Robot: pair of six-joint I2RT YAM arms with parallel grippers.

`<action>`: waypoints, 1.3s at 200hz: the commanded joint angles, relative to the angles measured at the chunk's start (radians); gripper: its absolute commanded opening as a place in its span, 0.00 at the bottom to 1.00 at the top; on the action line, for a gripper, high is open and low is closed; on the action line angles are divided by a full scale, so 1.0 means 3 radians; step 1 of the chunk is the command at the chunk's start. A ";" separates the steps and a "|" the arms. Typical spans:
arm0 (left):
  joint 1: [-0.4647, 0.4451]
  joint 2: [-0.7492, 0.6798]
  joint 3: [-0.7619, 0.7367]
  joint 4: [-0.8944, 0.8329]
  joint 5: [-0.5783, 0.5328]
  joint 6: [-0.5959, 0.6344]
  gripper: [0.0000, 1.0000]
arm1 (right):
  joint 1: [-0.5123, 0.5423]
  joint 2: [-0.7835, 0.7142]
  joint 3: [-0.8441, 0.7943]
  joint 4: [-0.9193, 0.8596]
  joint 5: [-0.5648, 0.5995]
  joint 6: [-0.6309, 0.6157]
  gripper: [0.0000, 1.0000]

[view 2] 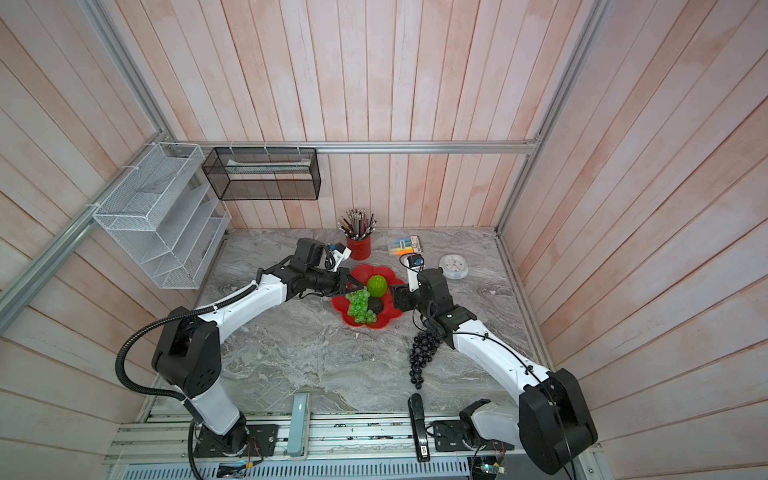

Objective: Place and organize the fake fruits in the fruit bowl
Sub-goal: 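Lift the light green grapes with the left gripper and carry them over the red bowl, then open the left gripper to drop the grapes while the right arm draws back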

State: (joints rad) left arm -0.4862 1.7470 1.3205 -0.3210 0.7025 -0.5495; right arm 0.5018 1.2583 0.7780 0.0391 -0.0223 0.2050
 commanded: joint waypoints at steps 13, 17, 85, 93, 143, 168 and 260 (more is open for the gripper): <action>0.0144 -0.0101 -0.0141 0.0089 0.0089 0.0134 0.00 | 0.0082 0.0217 0.0110 0.0146 -0.0194 -0.0109 0.72; 0.0160 -0.0085 -0.0147 0.0093 0.0101 0.0146 0.00 | 0.0088 0.0242 0.0118 0.0162 -0.0219 -0.0113 0.71; 0.0309 0.0339 0.0117 0.0063 0.0082 0.0283 0.00 | 0.0303 0.0677 0.0279 0.0417 -0.0401 -0.0139 0.62; 0.0320 0.0410 0.0169 0.0042 0.0077 0.0305 0.00 | 0.0308 0.0723 0.0289 0.0449 -0.0438 -0.0114 0.61; 0.0395 0.0737 0.0390 0.0060 -0.0010 0.0328 0.00 | 0.0336 0.0889 0.0259 0.0664 -0.0673 -0.0022 0.56; 0.0461 0.0865 0.0502 0.0050 -0.0023 0.0342 0.03 | 0.0391 0.1048 0.0305 0.0676 -0.0735 -0.0056 0.54; 0.0532 0.1016 0.0716 -0.0108 -0.0244 0.0481 0.47 | 0.0422 0.1203 0.0429 0.0719 -0.0832 -0.0029 0.50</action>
State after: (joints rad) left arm -0.3309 2.0441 1.5047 -0.3302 0.6804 -0.4412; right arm 0.6212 1.6421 0.8669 0.2474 -0.2646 0.1886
